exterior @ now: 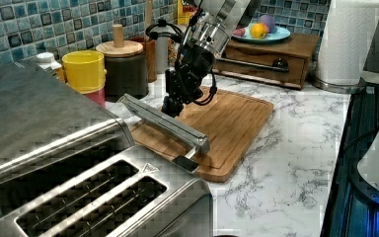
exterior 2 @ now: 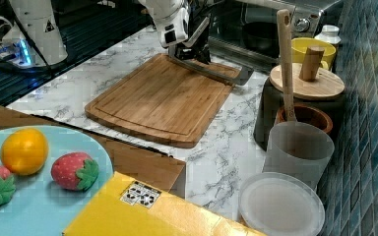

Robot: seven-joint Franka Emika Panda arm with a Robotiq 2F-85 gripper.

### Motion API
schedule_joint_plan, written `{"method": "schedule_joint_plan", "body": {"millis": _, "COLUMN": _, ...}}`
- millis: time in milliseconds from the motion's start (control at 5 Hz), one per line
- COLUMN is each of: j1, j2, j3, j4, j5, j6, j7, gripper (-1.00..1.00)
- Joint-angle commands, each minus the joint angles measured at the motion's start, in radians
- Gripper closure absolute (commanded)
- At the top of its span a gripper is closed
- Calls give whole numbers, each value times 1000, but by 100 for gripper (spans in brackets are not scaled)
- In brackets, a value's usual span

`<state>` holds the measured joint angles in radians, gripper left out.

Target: Close the oven.

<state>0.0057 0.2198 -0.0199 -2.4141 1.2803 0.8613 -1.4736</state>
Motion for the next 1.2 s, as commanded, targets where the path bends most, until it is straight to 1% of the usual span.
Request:
{"method": "schedule_joint_plan", "body": {"millis": 200, "j1": 141, "j2": -210, "j3": 158, "j4": 180, "j5": -94, "j6": -12, "j7": 178, "gripper": 100}}
{"method": "schedule_joint_plan", "body": {"millis": 400, "j1": 152, "j2": -198, "j3": 198, "j4": 234, "j5": -222, "j6": 38, "j7": 316, "gripper": 100}}
{"method": "schedule_joint_plan", "body": {"millis": 600, "j1": 151, "j2": -142, "j3": 237, "j4": 319, "j5": -448, "j6": 32, "j7": 526, "gripper": 100}}
{"method": "schedule_joint_plan", "body": {"millis": 800, "j1": 158, "j2": -138, "j3": 281, "j4": 361, "j5": -653, "j6": 78, "j7": 730, "gripper": 100}}
{"method": "schedule_joint_plan", "body": {"millis": 1000, "j1": 147, "j2": -123, "j3": 307, "j4": 438, "j5": -755, "j6": 21, "j7": 865, "gripper": 100}}
{"method": "schedule_joint_plan", "body": {"millis": 1200, "j1": 165, "j2": -37, "j3": 328, "j4": 601, "j5": -1062, "j6": -125, "j7": 1158, "gripper": 100}}
